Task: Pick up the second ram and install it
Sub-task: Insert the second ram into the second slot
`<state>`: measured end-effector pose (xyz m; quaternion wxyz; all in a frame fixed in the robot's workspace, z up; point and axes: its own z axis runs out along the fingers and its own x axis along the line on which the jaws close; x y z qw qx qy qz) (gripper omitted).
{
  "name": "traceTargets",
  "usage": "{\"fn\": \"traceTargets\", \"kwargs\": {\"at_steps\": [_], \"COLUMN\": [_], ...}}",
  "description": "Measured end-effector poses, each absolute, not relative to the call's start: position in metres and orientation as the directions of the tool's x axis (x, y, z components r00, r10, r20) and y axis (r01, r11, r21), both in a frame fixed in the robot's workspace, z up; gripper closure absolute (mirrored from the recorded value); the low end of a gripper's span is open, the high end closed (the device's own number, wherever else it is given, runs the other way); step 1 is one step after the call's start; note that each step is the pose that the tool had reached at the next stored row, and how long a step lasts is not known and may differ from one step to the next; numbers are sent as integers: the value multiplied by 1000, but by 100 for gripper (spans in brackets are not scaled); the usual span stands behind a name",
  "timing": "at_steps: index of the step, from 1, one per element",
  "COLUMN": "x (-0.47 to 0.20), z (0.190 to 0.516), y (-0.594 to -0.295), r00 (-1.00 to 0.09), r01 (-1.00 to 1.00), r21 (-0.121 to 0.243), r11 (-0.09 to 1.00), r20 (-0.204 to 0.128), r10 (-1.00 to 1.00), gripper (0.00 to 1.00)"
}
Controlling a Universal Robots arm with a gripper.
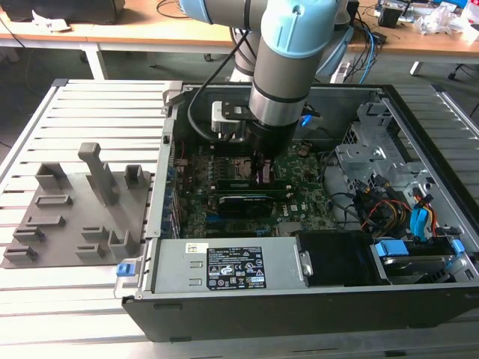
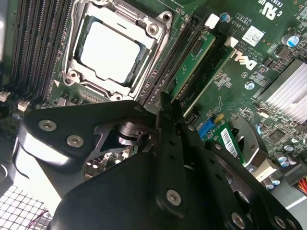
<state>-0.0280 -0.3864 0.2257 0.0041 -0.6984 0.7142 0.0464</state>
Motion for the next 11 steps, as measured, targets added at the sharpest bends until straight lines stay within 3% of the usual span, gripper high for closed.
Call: {"fn": "traceTargets", "kwargs": {"at_steps": [11], "x": [-28], "z": [225], "y": [-386], "r00": [-25], "r01": [-998], "r21": [61], "r11": [20], "r20": [-71], "r10": [-997], "gripper": [86]}}
